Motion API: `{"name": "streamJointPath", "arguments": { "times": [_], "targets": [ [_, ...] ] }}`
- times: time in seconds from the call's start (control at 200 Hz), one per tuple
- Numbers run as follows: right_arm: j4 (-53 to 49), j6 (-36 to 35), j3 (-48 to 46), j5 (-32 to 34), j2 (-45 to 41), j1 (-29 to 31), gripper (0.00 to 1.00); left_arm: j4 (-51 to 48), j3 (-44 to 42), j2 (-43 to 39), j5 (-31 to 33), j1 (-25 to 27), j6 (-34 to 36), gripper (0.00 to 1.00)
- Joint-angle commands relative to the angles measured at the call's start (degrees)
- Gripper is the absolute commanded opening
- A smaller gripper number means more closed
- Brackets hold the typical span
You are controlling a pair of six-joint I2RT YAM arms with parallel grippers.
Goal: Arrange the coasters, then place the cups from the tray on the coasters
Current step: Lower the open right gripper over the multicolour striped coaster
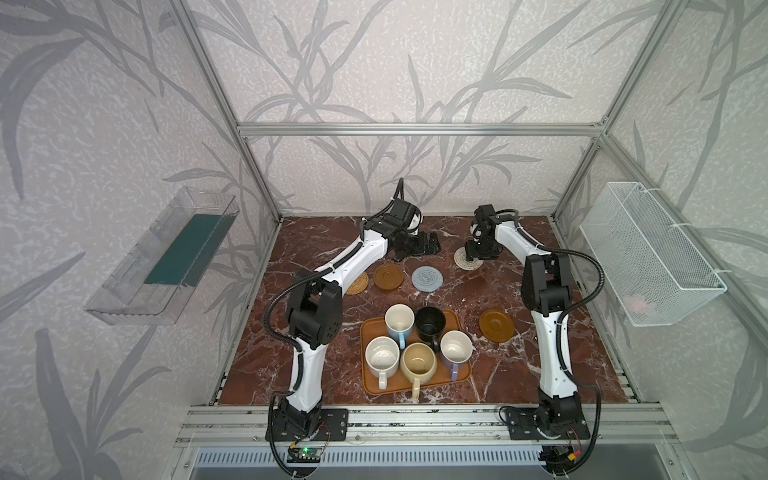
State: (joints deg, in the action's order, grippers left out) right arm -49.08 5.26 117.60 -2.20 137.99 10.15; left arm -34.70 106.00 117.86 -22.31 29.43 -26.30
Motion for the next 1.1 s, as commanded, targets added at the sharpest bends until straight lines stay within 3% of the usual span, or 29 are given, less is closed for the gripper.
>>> {"name": "streamJointPath", "arguments": {
  "times": [0.0,0.28,0.4,0.77,1.095],
  "targets": [
    [-4.6,-2.1,0.1,-0.3,0.4,-0.1,0.65,-2.8,2.3,0.4,3.0,1.3,1.9,0.99],
    [-3.7,-2.9,-5.7,-0.9,-2.4,-0.1,0.65,-2.1,1.9,0.3,2.3,2.0,1.2,0.99],
    [-3.2,-3.1,-8.6,-1.9,-3.9,0.2,0.65,-4.4,2.6,-0.2,7.7,3.4,3.3,1.0],
    [-0.5,-2.5,-16.7,-1.9,-8.0,2.6,0.65,-1.3,-0.2,-1.0,3.8,3.7,0.3,1.0],
    [-0.6,-1.2,-19.9,-1.8,-9.3,4.0,0.64,-1.1,-1.9,-2.5,5.1,4.2,0.2,0.99]
  ]
}}
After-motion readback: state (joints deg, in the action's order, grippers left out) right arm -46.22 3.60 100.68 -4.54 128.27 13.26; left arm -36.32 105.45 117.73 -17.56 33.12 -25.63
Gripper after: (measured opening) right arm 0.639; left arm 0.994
